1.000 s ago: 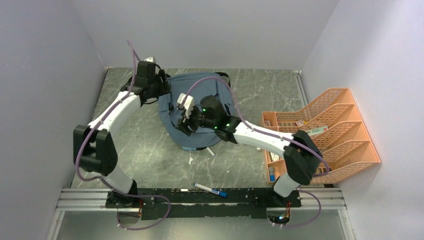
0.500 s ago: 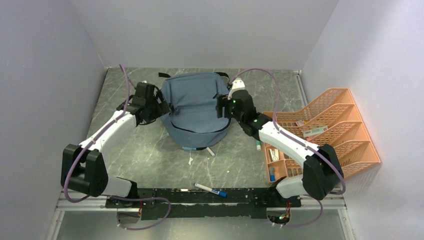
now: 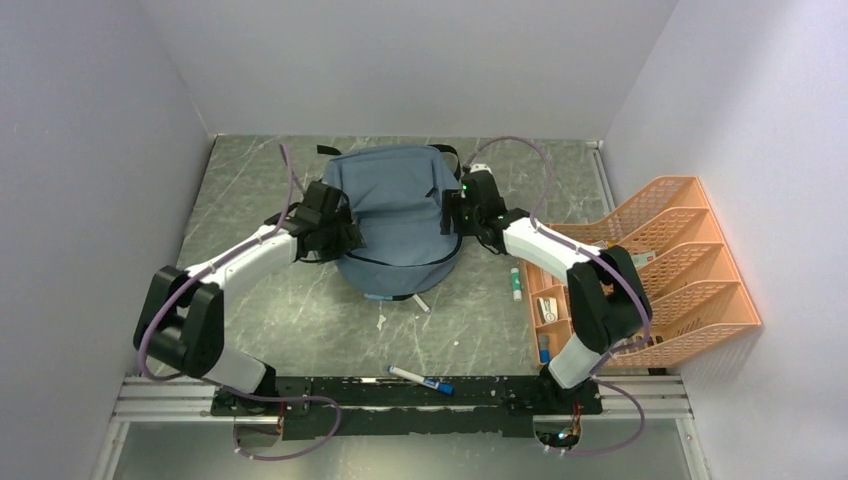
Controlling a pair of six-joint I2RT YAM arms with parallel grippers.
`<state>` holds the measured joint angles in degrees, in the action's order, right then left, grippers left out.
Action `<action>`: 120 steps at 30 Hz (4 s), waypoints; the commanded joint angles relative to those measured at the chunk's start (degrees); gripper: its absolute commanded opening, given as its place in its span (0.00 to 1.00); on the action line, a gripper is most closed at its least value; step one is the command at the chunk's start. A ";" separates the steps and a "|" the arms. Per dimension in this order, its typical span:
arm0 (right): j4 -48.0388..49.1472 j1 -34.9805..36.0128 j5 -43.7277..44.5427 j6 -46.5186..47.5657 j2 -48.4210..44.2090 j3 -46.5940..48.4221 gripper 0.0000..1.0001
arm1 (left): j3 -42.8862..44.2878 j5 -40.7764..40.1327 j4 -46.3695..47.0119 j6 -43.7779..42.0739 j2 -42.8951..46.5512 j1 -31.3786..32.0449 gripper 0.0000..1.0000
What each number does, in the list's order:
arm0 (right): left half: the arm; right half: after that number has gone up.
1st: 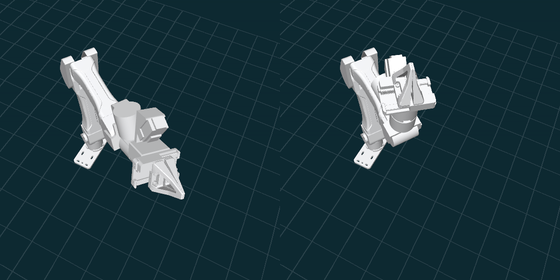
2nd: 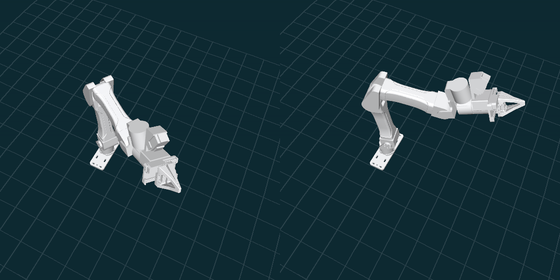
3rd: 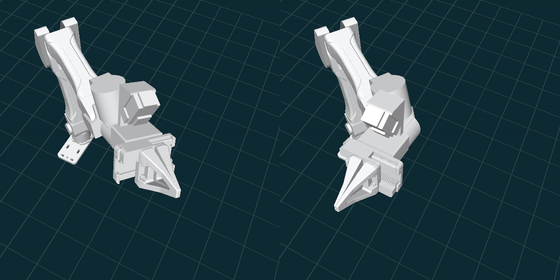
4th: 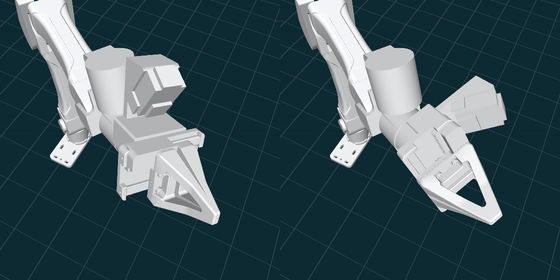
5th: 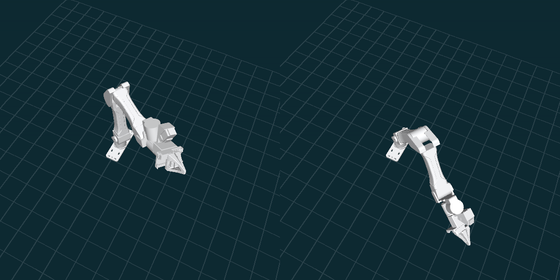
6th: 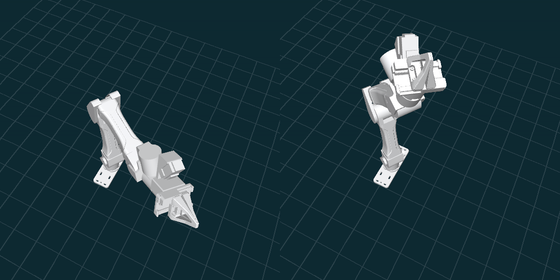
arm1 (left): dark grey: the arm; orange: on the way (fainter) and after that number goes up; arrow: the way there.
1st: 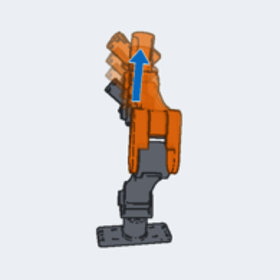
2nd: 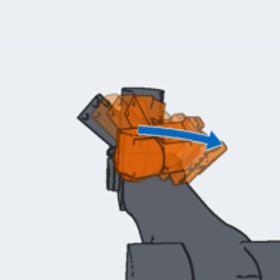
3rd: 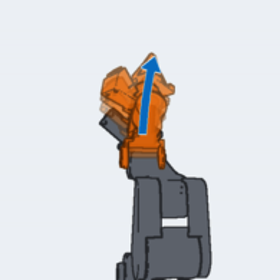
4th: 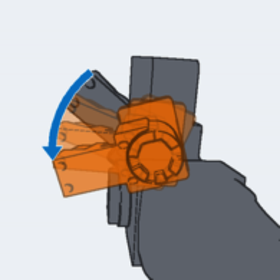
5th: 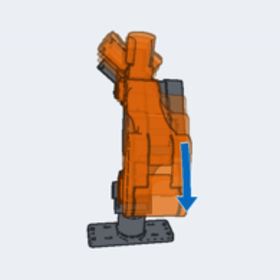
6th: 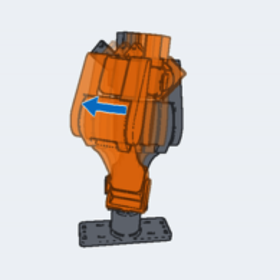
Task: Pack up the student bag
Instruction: Adjust the student bag at the center of the board.
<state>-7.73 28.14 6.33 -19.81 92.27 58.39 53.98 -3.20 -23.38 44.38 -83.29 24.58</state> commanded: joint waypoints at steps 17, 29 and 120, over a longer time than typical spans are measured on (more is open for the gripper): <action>-0.54 -5.94 1.63 1.34 13.13 17.96 0.74 | 21.55 5.55 -0.58 -7.01 -12.13 -0.88 0.05; -1.94 -8.53 -7.90 0.24 24.30 30.97 0.70 | 35.68 2.38 -9.44 -17.90 -24.16 -13.14 0.05; 3.96 -12.62 -8.91 -1.52 10.33 14.07 0.66 | 15.42 2.67 0.81 -14.13 -15.94 -15.36 0.83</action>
<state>-2.52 16.67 0.25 -22.87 95.46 67.35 69.47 -0.84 -26.39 29.45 -97.62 8.71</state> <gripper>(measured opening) 0.665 0.834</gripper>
